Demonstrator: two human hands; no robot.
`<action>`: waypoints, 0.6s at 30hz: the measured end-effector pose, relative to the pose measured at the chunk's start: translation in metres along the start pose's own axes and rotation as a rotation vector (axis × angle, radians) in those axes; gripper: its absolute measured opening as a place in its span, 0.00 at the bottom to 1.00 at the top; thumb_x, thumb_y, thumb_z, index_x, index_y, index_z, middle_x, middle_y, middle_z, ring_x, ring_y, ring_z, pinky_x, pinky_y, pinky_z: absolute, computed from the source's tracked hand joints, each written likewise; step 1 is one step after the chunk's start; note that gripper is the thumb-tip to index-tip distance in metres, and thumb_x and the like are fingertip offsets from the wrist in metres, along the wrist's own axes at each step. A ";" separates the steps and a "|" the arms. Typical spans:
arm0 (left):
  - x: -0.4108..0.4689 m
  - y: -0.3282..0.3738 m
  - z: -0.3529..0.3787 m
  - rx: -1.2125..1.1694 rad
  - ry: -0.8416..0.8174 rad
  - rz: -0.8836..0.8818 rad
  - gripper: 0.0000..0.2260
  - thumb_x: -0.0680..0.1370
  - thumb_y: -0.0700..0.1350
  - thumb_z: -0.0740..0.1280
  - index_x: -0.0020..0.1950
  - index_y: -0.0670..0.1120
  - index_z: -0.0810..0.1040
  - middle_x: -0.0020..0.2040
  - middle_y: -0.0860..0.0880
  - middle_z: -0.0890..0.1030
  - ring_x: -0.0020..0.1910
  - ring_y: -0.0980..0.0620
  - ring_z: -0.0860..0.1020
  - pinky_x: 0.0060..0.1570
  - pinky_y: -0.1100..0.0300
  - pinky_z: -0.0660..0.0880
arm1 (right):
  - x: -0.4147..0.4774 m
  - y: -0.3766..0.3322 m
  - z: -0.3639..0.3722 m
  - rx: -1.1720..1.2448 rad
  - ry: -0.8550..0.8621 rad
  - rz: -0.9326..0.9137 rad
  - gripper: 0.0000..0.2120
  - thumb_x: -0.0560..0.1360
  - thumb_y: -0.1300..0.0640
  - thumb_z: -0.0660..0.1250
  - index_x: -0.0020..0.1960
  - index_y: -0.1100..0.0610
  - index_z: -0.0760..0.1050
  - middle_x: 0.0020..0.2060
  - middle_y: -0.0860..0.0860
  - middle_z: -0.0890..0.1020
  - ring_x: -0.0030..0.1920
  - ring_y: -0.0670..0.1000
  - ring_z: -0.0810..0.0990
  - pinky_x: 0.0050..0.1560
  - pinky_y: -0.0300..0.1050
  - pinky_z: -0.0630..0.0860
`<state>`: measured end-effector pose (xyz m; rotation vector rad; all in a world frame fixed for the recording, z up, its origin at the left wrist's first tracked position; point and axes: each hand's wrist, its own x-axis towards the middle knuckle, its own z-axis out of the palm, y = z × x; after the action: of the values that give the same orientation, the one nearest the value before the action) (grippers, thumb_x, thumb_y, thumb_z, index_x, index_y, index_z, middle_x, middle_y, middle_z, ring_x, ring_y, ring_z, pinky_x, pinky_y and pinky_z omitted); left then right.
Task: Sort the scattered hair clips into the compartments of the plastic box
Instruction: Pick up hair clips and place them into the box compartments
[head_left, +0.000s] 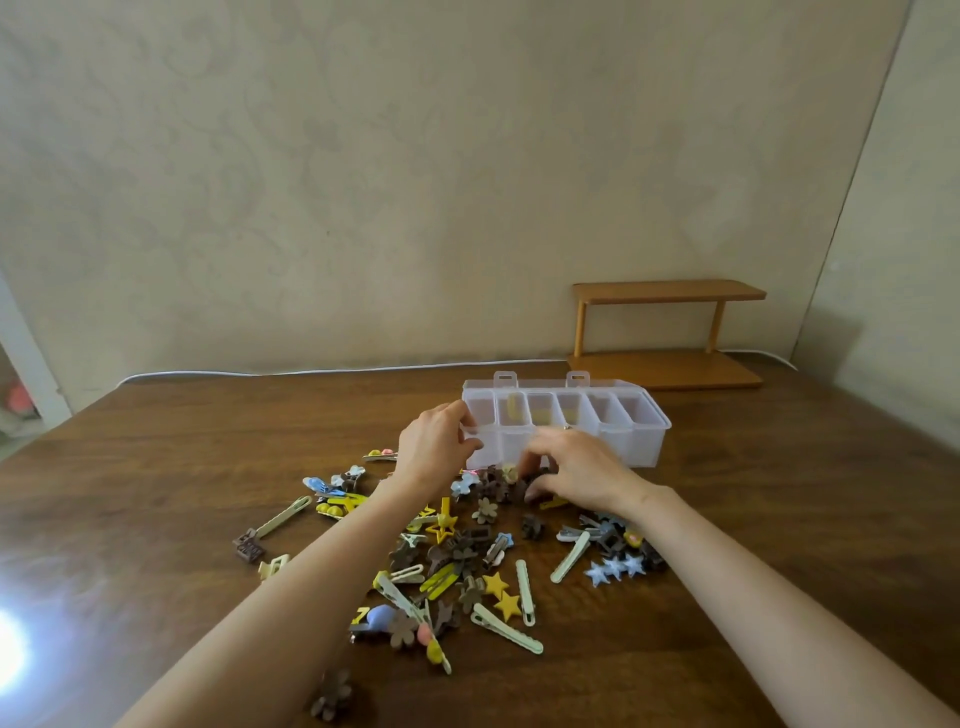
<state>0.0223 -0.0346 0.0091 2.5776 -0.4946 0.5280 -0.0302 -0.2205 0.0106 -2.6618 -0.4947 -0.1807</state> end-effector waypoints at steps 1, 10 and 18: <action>0.001 -0.001 0.000 -0.016 -0.016 -0.002 0.09 0.74 0.48 0.69 0.51 0.46 0.76 0.44 0.53 0.76 0.42 0.53 0.74 0.39 0.60 0.70 | 0.000 0.000 -0.001 0.118 0.023 0.045 0.07 0.69 0.57 0.74 0.43 0.50 0.77 0.42 0.45 0.78 0.43 0.44 0.74 0.43 0.39 0.70; -0.002 -0.006 -0.017 -0.117 0.029 0.118 0.13 0.76 0.42 0.64 0.60 0.49 0.72 0.41 0.55 0.74 0.38 0.55 0.73 0.38 0.59 0.72 | 0.011 -0.003 -0.017 0.649 0.277 0.208 0.06 0.74 0.63 0.68 0.51 0.58 0.80 0.41 0.51 0.82 0.36 0.46 0.80 0.33 0.35 0.75; 0.001 0.015 -0.019 -0.360 -0.049 0.349 0.18 0.71 0.40 0.72 0.60 0.49 0.75 0.47 0.54 0.73 0.41 0.61 0.73 0.40 0.71 0.72 | 0.023 -0.023 -0.023 0.919 0.220 0.219 0.05 0.72 0.63 0.70 0.47 0.60 0.75 0.37 0.55 0.82 0.34 0.48 0.83 0.35 0.39 0.79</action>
<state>0.0120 -0.0379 0.0307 2.1735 -0.9721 0.4422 -0.0183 -0.2041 0.0447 -1.7492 -0.1434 -0.1324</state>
